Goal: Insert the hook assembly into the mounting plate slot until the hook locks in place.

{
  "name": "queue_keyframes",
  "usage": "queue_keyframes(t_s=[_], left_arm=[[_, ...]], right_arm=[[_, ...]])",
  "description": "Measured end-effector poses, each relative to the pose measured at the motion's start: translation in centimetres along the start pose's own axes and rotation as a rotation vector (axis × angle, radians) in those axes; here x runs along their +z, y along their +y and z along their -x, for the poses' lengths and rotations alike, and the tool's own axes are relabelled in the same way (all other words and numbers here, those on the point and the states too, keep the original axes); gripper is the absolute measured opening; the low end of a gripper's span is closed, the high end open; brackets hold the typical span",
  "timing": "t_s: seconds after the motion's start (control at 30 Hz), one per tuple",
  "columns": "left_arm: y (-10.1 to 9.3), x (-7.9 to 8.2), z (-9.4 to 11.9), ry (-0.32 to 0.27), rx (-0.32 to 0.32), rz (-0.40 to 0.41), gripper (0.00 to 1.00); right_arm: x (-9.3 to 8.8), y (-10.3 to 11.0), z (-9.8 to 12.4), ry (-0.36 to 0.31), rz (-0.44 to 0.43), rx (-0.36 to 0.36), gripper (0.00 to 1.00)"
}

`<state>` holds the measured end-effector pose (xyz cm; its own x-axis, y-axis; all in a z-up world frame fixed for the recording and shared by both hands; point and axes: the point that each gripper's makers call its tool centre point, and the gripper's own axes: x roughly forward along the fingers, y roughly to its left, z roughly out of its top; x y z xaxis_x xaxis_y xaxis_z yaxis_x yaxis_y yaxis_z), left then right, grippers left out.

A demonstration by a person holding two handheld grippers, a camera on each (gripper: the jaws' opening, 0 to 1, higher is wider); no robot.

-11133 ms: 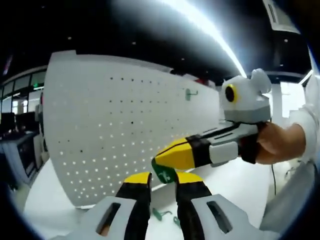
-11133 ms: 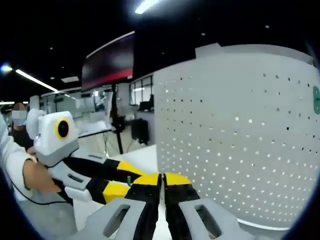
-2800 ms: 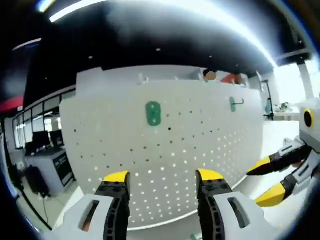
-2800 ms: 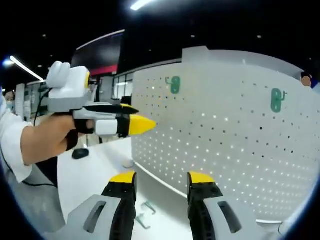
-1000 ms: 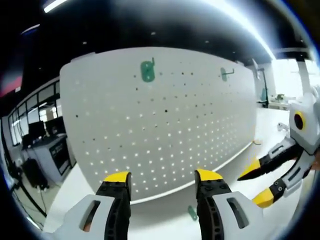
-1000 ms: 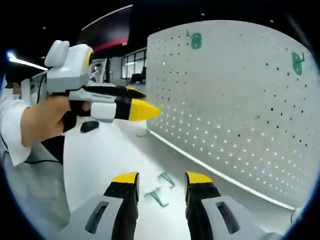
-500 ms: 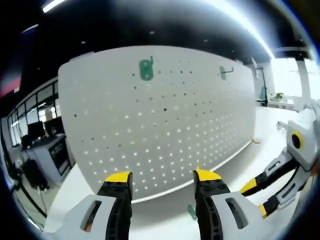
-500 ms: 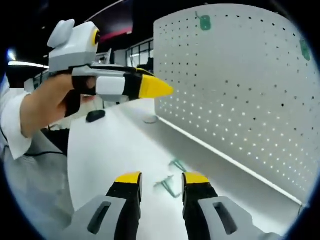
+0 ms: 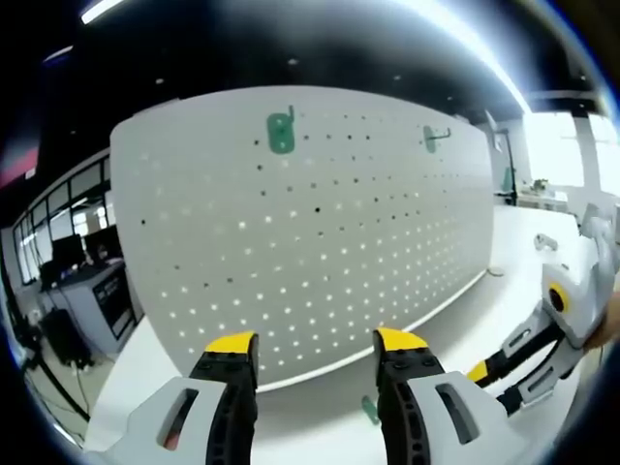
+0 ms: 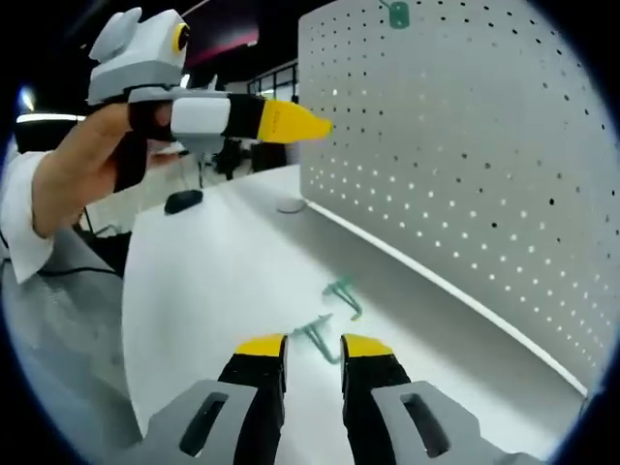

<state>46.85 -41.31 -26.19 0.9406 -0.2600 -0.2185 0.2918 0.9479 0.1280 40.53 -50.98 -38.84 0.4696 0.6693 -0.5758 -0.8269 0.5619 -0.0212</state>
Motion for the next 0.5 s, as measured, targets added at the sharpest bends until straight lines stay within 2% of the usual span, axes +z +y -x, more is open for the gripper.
queue_keyframes(t_s=[0.23,0.5], left_arm=[[-0.3,-0.2,-0.1,0.007,-0.01,-0.002,0.48],[-0.5,-0.6,-0.2,0.02,-0.021,-0.006,0.47]], right_arm=[[-1.1,-0.3,-0.8,0.024,0.078,0.032,0.11],[-1.8,-0.1,-2.1,0.057,0.15,0.079,0.08]])
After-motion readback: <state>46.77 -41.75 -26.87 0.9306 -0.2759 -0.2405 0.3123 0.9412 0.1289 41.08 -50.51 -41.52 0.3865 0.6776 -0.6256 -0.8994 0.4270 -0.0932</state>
